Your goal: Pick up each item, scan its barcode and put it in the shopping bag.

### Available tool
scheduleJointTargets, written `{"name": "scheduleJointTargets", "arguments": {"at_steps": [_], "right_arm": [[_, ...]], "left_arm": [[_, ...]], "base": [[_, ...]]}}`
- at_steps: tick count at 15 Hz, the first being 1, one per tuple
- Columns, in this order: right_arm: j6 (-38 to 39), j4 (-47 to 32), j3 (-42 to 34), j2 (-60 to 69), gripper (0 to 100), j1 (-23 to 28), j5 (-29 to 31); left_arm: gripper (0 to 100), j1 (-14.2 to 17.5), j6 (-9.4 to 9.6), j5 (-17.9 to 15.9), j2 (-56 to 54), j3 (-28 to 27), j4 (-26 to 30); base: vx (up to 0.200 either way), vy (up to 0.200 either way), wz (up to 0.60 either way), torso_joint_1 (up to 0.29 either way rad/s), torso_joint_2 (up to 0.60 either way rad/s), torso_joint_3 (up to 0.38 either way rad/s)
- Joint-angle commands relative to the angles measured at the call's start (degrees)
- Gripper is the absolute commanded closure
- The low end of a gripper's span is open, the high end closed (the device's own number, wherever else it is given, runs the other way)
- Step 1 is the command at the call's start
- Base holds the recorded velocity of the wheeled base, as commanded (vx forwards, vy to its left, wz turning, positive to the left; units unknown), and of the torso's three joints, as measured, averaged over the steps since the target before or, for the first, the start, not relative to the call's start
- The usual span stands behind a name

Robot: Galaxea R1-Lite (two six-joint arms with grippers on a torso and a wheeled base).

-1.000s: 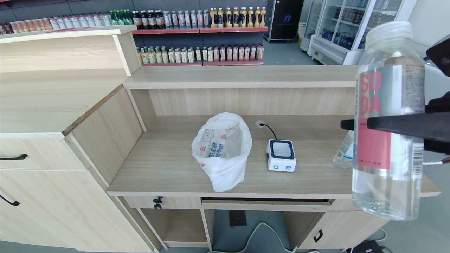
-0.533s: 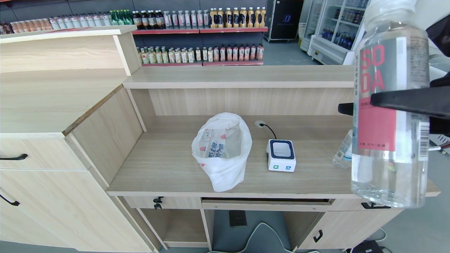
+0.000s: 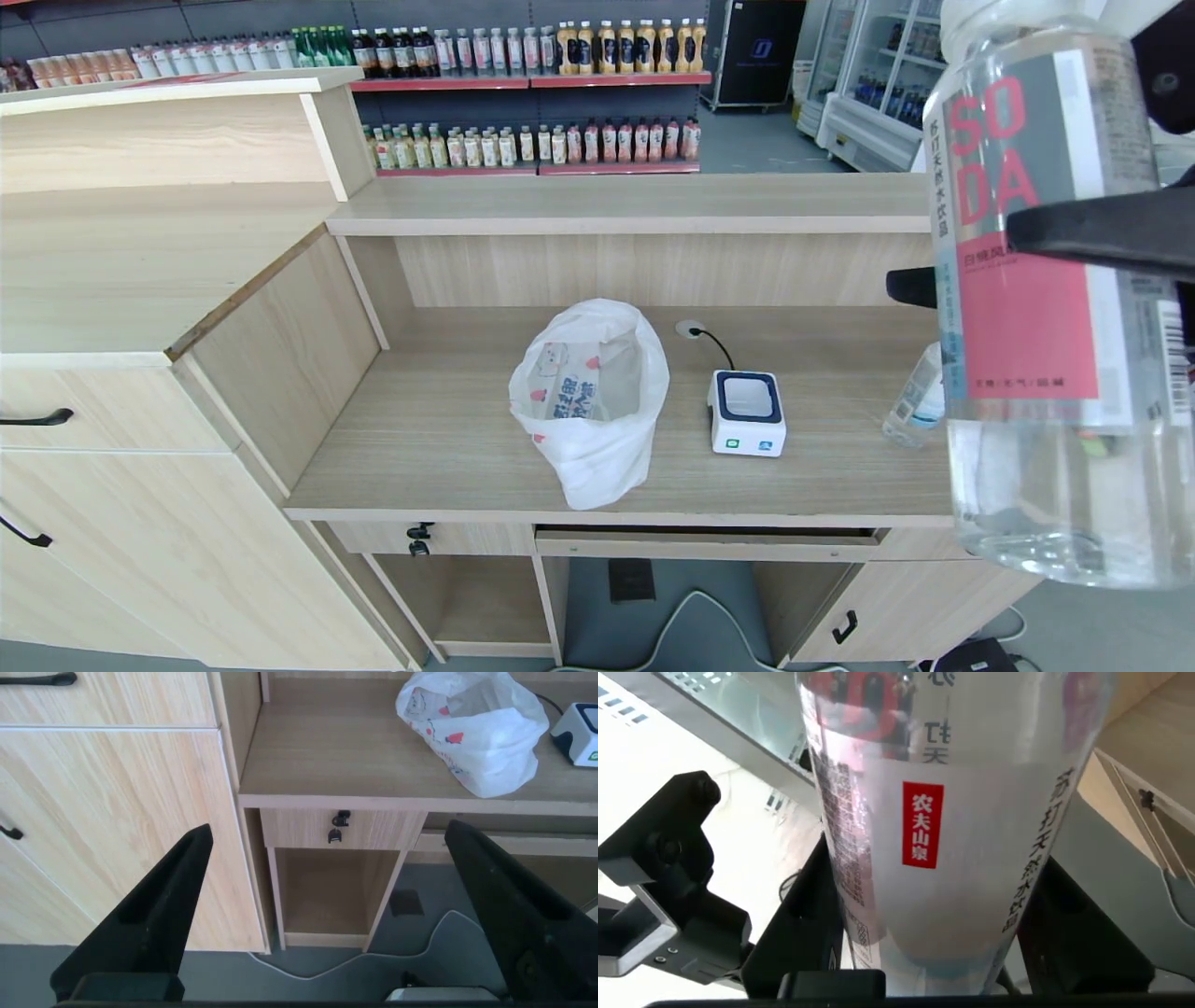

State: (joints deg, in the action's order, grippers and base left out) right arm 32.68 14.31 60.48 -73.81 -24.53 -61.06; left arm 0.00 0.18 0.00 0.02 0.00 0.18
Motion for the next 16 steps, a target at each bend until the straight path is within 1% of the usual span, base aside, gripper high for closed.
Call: {"name": "scheduleJointTargets", "arguments": {"at_steps": [1, 3, 6, 7, 8, 10, 11, 13, 16], "right_arm": [[-0.1, -0.1, -0.4, 0.1, 100, -0.8, 0.1], [-1.0, -0.2, -0.9, -0.5, 100, -0.9, 1.1], [-7.5, -0.4, -1.6, -2.6, 100, -1.3, 7.4], [-11.9, -0.5, -1.9, -3.7, 100, -3.4, 14.9], [-12.9, -0.6, -1.8, -4.5, 100, -6.5, 21.5], [-14.1, -0.4, -1.2, -6.1, 100, -12.7, 31.1], [-15.4, -0.5, -0.5, -6.5, 100, -14.6, 34.9], [-15.5, -0.7, 1.0, -6.6, 100, -17.6, 38.9], [-15.5, -0.8, 1.4, -5.5, 100, -18.1, 39.4]], "left_arm": [[0, 0.0, -0.01, 0.0, 0.0, 0.0, 0.0], [0, 0.0, -0.01, 0.0, 0.0, 0.0, 0.0], [0, 0.0, -0.01, 0.0, 0.0, 0.0, 0.0], [0, 0.0, -0.01, 0.0, 0.0, 0.0, 0.0], [0, 0.0, -0.01, 0.0, 0.0, 0.0, 0.0], [0, 0.0, -0.01, 0.0, 0.0, 0.0, 0.0], [0, 0.0, -0.01, 0.0, 0.0, 0.0, 0.0], [0, 0.0, -0.01, 0.0, 0.0, 0.0, 0.0], [0, 0.0, -0.01, 0.0, 0.0, 0.0, 0.0]], "base": [[0.0, 0.0, 0.0, 0.0, 0.0, 0.0], [0.0, 0.0, 0.0, 0.0, 0.0, 0.0], [0.0, 0.0, 0.0, 0.0, 0.0, 0.0], [0.0, 0.0, 0.0, 0.0, 0.0, 0.0], [0.0, 0.0, 0.0, 0.0, 0.0, 0.0], [0.0, 0.0, 0.0, 0.0, 0.0, 0.0], [0.0, 0.0, 0.0, 0.0, 0.0, 0.0], [0.0, 0.0, 0.0, 0.0, 0.0, 0.0], [0.0, 0.0, 0.0, 0.0, 0.0, 0.0]]}}
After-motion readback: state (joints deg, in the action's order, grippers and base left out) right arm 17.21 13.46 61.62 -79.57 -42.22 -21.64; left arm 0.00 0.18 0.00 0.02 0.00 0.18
